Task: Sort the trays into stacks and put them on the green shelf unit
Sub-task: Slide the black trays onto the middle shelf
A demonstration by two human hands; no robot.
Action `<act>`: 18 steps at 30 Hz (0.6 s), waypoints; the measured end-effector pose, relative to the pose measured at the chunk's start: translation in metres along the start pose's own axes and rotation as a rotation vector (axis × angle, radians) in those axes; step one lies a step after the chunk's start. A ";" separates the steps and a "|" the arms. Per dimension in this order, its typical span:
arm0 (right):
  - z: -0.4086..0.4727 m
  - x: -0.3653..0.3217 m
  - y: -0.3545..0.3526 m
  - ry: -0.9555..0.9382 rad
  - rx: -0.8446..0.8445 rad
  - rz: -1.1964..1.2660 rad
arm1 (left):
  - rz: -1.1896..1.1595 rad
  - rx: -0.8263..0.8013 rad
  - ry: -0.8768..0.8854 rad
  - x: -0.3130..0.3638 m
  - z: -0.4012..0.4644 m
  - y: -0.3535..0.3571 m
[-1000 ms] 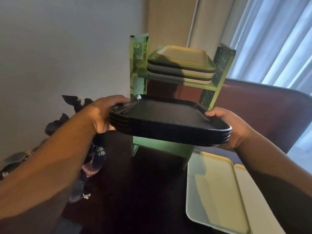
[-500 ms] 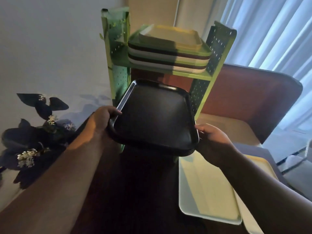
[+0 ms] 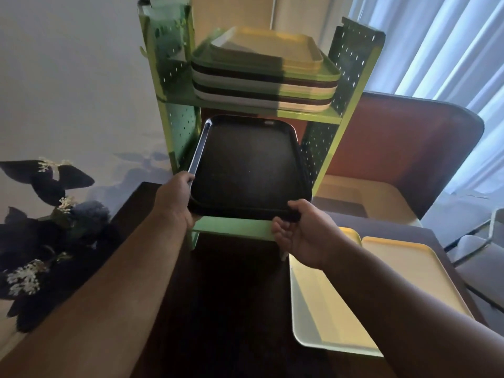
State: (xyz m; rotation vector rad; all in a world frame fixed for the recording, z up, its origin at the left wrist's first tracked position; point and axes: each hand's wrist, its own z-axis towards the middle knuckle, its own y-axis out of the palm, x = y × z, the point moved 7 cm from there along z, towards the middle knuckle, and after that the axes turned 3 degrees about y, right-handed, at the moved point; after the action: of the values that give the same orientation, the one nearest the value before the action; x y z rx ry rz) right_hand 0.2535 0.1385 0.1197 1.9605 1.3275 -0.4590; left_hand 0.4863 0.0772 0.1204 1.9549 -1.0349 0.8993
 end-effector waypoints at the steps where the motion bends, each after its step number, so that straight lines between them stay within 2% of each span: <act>1: 0.004 -0.005 0.003 -0.010 0.003 0.004 | -0.007 -0.016 -0.026 -0.005 -0.002 0.004; 6: 0.022 -0.024 0.019 -0.103 0.073 0.000 | 0.010 -0.149 -0.105 -0.027 -0.007 0.031; 10: 0.032 -0.032 0.026 -0.155 0.107 -0.017 | 0.082 -0.119 -0.074 -0.013 0.006 0.037; 18: 0.039 -0.030 0.020 -0.157 0.048 -0.110 | 0.104 -0.125 -0.067 -0.021 0.020 0.037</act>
State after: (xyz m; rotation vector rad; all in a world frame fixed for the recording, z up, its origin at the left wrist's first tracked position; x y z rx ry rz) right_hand 0.2638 0.0862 0.1192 1.8547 1.3385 -0.6888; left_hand 0.4501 0.0531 0.1037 1.8524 -1.2117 0.8096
